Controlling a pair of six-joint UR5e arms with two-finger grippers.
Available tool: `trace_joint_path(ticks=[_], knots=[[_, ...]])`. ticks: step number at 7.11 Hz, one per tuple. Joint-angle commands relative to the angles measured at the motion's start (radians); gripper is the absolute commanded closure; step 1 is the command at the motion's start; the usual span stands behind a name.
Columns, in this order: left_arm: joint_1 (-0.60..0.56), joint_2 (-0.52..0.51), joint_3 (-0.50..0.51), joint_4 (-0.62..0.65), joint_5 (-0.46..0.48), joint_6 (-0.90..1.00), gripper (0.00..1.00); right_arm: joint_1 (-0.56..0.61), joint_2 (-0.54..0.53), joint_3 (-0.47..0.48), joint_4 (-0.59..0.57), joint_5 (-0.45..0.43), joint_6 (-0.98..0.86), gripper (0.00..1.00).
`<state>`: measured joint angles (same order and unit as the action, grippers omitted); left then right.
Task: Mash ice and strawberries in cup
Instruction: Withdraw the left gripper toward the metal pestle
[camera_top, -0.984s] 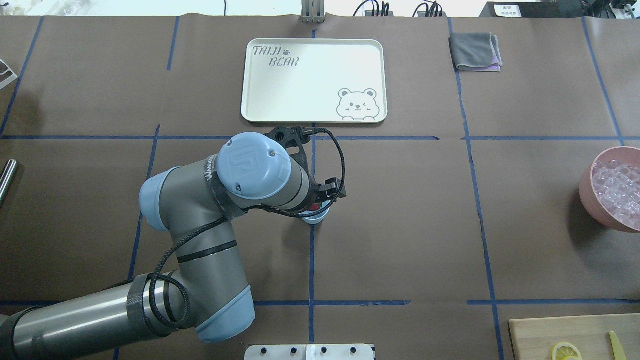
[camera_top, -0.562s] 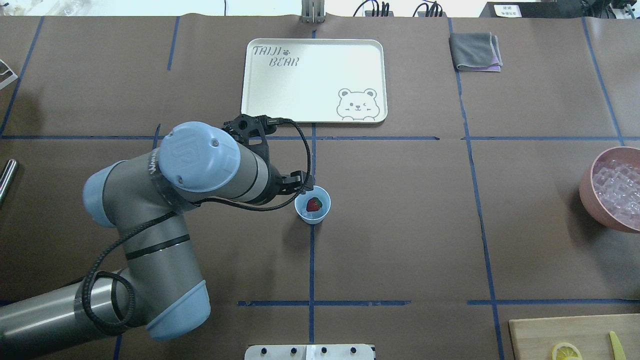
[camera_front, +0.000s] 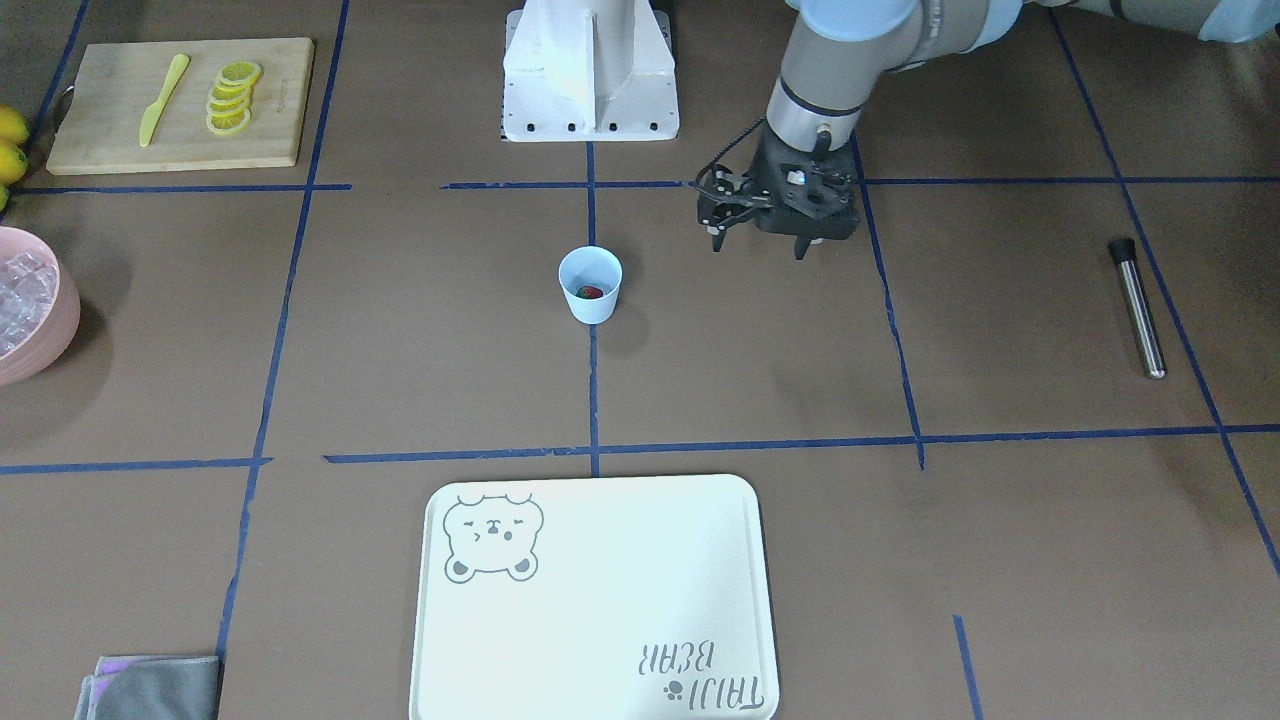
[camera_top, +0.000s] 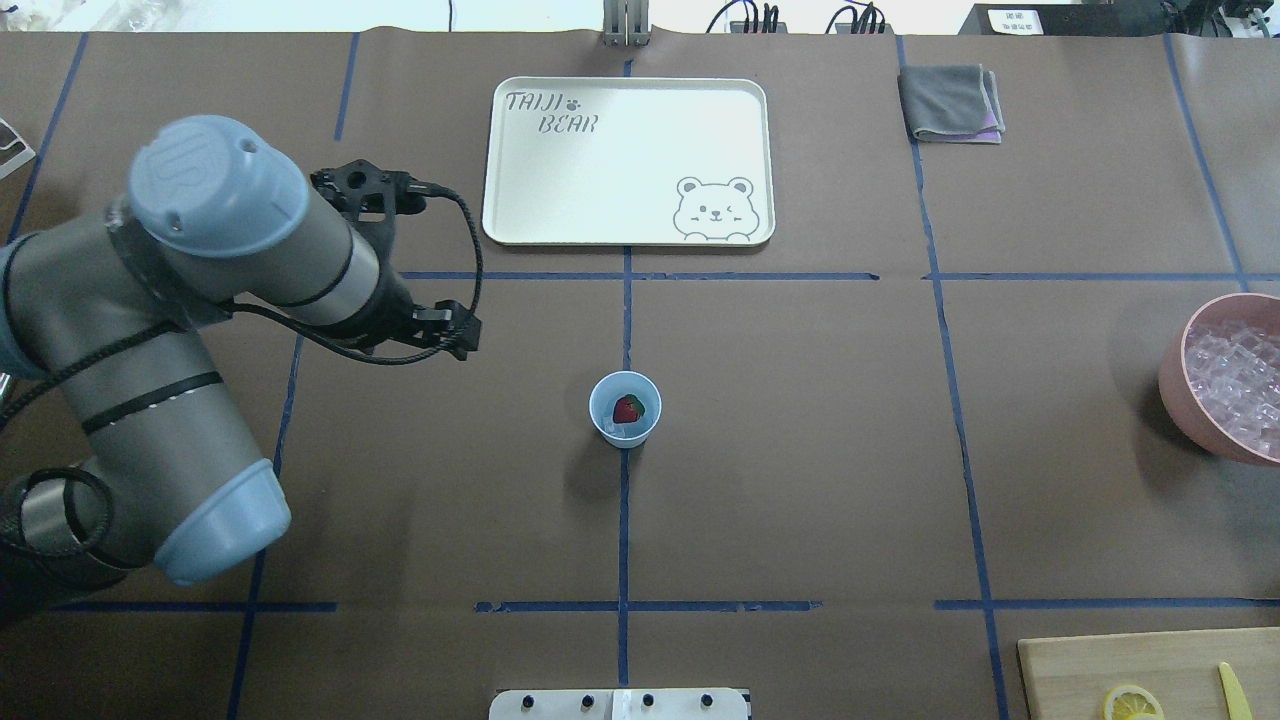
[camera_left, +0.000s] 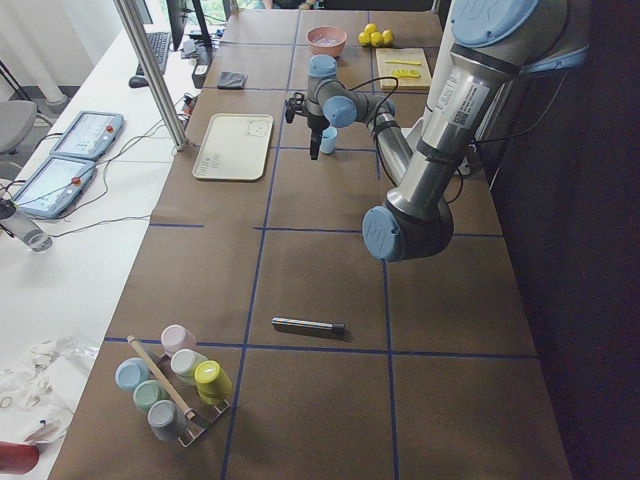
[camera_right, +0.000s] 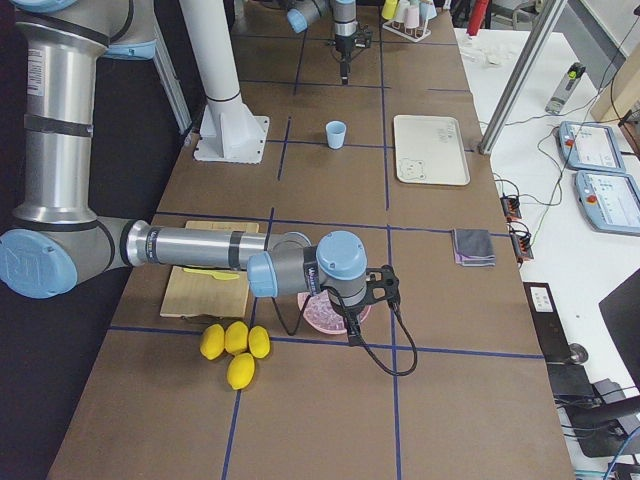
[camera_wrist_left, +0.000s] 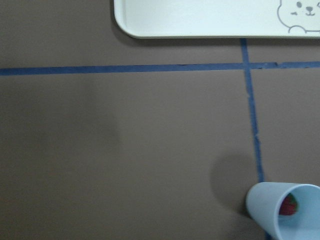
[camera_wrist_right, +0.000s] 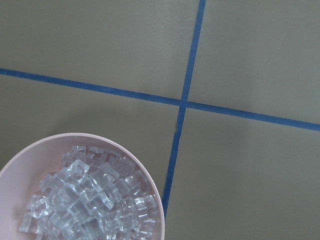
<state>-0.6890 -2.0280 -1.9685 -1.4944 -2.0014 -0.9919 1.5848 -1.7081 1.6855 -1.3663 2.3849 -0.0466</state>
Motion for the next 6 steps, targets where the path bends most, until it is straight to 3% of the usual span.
trace_joint_path(ticks=[1,3,6], knots=[[-0.133,0.16,-0.013,0.005,-0.106,0.222,0.0,0.027,0.004,0.0,-0.006,0.043,0.022,0.01],[-0.287,0.311,-0.006,0.005,-0.206,0.474,0.0,0.088,0.013,0.032,-0.119,0.111,0.047,0.01],[-0.414,0.426,0.126,-0.035,-0.224,0.683,0.0,0.087,0.002,0.063,-0.154,0.048,0.031,0.01]])
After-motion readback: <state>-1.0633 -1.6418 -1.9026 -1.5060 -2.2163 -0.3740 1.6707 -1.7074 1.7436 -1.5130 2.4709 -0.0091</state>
